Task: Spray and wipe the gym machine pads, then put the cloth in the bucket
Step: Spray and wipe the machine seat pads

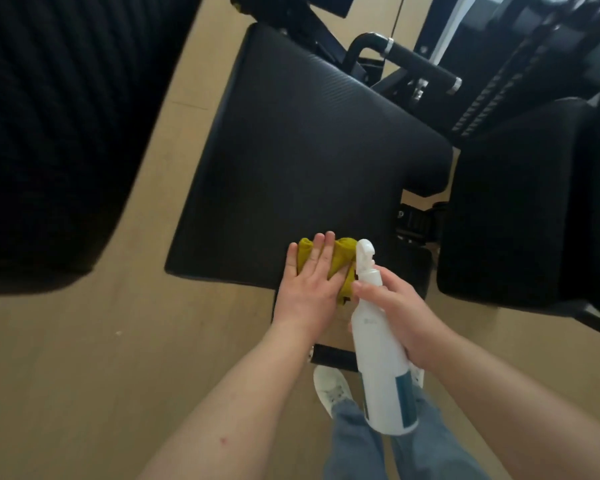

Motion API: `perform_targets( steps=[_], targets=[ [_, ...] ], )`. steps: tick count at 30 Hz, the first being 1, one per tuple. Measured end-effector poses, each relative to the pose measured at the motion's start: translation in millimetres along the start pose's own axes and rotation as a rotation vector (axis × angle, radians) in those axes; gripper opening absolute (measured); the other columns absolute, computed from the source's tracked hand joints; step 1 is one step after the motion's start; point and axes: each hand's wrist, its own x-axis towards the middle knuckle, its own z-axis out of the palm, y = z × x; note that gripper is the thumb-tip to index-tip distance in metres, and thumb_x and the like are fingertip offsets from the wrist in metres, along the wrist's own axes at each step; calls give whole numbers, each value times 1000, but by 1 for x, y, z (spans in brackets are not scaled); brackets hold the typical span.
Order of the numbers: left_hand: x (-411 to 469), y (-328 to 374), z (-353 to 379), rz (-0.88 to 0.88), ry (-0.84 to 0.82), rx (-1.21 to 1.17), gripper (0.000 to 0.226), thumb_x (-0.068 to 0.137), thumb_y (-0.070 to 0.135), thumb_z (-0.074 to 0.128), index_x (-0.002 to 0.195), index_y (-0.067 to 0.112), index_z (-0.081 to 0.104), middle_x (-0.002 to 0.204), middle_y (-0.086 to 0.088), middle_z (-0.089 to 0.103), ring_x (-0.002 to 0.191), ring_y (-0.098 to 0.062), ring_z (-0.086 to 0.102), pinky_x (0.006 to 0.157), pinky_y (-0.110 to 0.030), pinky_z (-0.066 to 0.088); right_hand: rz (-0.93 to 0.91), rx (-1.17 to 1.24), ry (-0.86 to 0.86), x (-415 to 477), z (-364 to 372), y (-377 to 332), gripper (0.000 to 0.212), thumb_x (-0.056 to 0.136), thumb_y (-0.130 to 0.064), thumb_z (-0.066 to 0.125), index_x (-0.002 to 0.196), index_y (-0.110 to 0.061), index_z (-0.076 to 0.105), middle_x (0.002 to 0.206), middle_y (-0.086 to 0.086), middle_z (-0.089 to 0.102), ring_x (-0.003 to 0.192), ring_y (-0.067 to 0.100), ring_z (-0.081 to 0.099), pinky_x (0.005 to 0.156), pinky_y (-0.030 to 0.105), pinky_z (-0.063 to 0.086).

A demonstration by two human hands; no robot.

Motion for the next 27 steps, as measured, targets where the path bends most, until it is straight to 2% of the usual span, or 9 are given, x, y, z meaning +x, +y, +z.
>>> perform_targets(
  steps=[3, 7, 12, 15, 17, 21, 25, 27],
  targets=[
    [-10, -32, -8, -91, 0, 40, 85, 106, 44, 46, 159, 35, -20, 157, -13, -46, 147, -33, -38, 114, -61, -27, 4, -29, -57, -1, 23, -1, 23, 97, -32, 70, 117, -43, 64, 100, 1, 73, 86, 19, 72, 81, 38, 62],
    [-8, -78, -25, -276, 43, 89, 80, 106, 45, 39, 158, 36, -22, 161, -16, -39, 150, -41, -32, 116, -68, -18, 26, -21, -141, -3, 41, -11, 20, 98, -28, 69, 110, -43, 63, 99, 2, 67, 82, 15, 67, 71, 28, 60],
    [18, -128, -63, -645, 162, -31, 77, 104, 54, 33, 162, 33, -14, 168, -22, -17, 154, -51, -4, 118, -75, 9, 45, -59, -148, 4, 40, -14, 24, 95, -39, 71, 116, -45, 61, 109, 2, 68, 96, 25, 71, 86, 42, 63],
    [40, -128, -72, -757, 176, -53, 80, 103, 59, 30, 161, 33, -18, 167, -25, -16, 153, -53, -2, 116, -78, 9, 45, -35, -108, 5, 28, -14, 26, 94, -41, 71, 118, -46, 61, 112, 6, 68, 99, 28, 71, 89, 51, 63],
    [47, -105, -69, -684, 158, -6, 80, 101, 64, 28, 160, 35, -19, 165, -26, -23, 151, -57, -12, 114, -80, 0, 51, 4, -77, 1, 16, -14, 22, 95, -38, 71, 115, -45, 64, 110, 8, 69, 93, 29, 71, 87, 53, 61],
    [44, -37, -43, -382, 97, 36, 76, 101, 63, 28, 160, 40, -16, 165, -22, -28, 149, -54, -24, 115, -76, -9, 45, 77, -18, -9, -6, -11, 16, 89, -38, 75, 103, -46, 72, 99, 6, 69, 86, 30, 70, 88, 58, 60],
    [47, 17, -19, -181, 1, 57, 83, 104, 50, 42, 161, 32, -16, 164, -23, -29, 150, -49, -27, 115, -73, -15, 11, 38, 24, -22, -27, 3, 22, 97, -31, 70, 115, -44, 67, 95, -1, 71, 90, 29, 70, 91, 57, 58],
    [44, 37, -16, -32, -62, 59, 86, 104, 46, 48, 161, 29, -13, 165, -21, -28, 150, -46, -27, 113, -71, -18, 8, 21, 39, -28, -30, 9, 29, 94, -38, 72, 122, -40, 65, 99, -4, 73, 95, 29, 71, 94, 58, 57]
  ],
)
